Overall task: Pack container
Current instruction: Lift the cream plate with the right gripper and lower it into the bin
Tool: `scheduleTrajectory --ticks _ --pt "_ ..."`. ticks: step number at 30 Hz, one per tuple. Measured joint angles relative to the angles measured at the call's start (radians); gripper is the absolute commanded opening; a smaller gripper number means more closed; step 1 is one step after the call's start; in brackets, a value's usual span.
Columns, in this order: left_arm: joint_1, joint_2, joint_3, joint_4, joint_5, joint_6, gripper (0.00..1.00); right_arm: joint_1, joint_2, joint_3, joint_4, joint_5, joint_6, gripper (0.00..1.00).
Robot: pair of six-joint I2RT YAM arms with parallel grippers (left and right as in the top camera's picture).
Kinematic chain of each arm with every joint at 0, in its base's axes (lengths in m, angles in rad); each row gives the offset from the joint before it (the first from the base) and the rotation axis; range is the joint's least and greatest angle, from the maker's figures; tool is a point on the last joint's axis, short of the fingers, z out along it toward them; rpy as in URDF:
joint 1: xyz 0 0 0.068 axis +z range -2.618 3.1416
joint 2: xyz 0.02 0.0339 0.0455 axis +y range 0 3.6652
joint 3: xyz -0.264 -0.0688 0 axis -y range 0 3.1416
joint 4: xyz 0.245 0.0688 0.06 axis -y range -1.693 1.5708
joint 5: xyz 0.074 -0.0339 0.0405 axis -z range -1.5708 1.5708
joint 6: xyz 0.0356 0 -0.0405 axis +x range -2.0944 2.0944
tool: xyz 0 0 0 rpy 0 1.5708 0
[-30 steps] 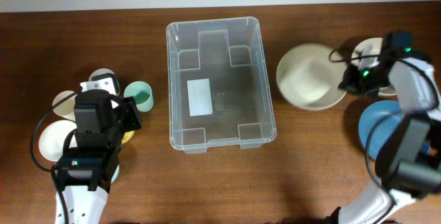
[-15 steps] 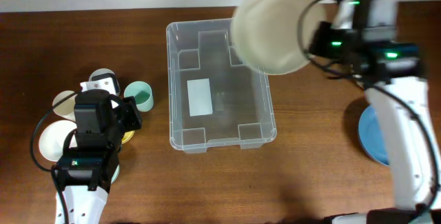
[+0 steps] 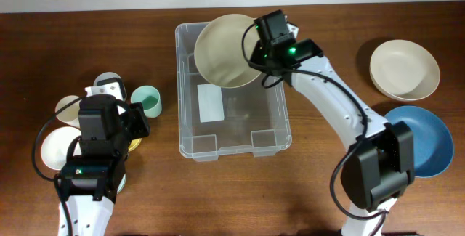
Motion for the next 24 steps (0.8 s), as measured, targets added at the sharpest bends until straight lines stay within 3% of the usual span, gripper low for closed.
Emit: scheduleTrajectory --ticks 13,16,24 --pt "0.000 0.000 0.000 -0.011 0.000 0.000 0.53 0.034 0.087 0.000 -0.005 0.003 0.090 0.04" --pt "0.000 0.000 0.000 -0.011 0.000 0.000 0.53 0.039 0.087 0.000 -0.008 0.003 0.096 0.11" --pt "0.000 0.000 0.000 -0.015 0.000 0.000 0.54 0.040 0.087 0.000 -0.016 0.006 0.101 0.15"
